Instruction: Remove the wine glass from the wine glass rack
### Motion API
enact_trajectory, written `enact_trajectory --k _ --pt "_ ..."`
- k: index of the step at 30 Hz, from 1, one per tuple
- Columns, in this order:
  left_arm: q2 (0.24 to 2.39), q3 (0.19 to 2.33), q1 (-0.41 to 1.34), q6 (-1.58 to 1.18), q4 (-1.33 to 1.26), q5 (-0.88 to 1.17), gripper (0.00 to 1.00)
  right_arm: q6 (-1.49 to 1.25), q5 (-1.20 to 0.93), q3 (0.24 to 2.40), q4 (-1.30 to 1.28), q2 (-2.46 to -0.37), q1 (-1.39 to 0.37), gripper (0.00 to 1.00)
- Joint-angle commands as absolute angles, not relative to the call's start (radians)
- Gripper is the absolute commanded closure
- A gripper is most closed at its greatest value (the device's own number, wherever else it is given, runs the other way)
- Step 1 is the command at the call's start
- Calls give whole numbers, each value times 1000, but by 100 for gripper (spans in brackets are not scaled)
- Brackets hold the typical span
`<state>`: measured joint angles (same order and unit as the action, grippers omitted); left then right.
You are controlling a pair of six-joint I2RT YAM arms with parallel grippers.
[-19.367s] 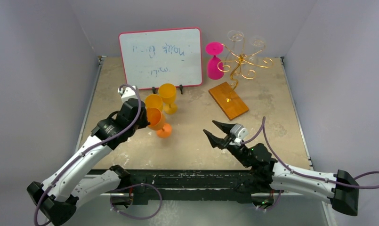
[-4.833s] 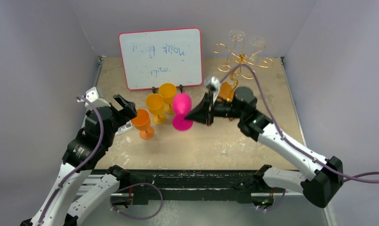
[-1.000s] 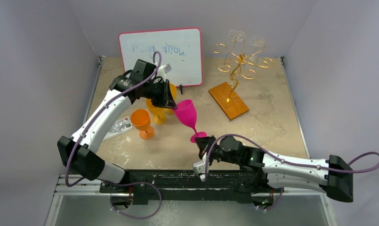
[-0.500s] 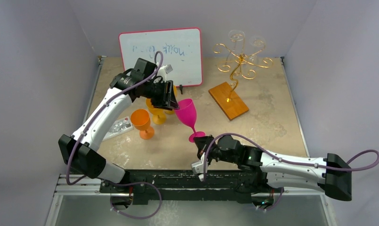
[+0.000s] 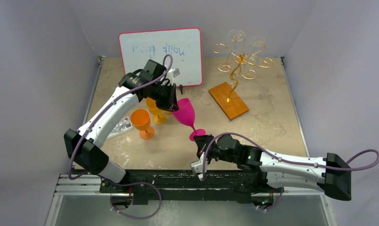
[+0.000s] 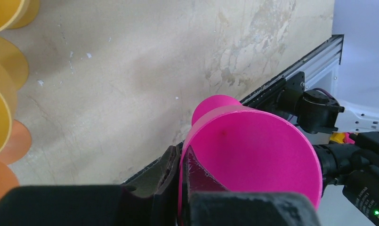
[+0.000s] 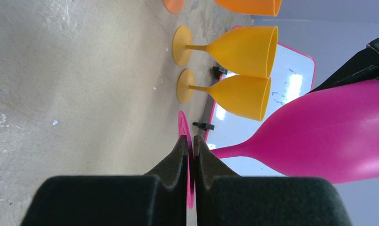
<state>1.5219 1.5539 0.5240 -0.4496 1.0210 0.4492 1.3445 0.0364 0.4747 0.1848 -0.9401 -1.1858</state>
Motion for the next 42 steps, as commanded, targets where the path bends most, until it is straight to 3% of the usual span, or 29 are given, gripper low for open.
enact_trajectory --k 1,8,20,29,35,42 --pt "1492 1599 532 -434 1033 427 100 1353 72 524 260 -909 -1178 88" --pt "1475 1616 532 -432 1024 358 100 1291 39 507 279 -838 -1178 66" --pt "1402 1601 532 -439 993 165 100 1025 -92 473 290 -693 -1178 37" --pt "1368 1517 539 -466 954 156 100 765 -37 380 480 -564 -1178 35" --pt "1318 1432 655 -489 916 -6 100 504 161 312 645 -515 -1178 30" --pt "1219 1253 671 -544 813 -118 100 101 398 283 680 -540 -1177 20"
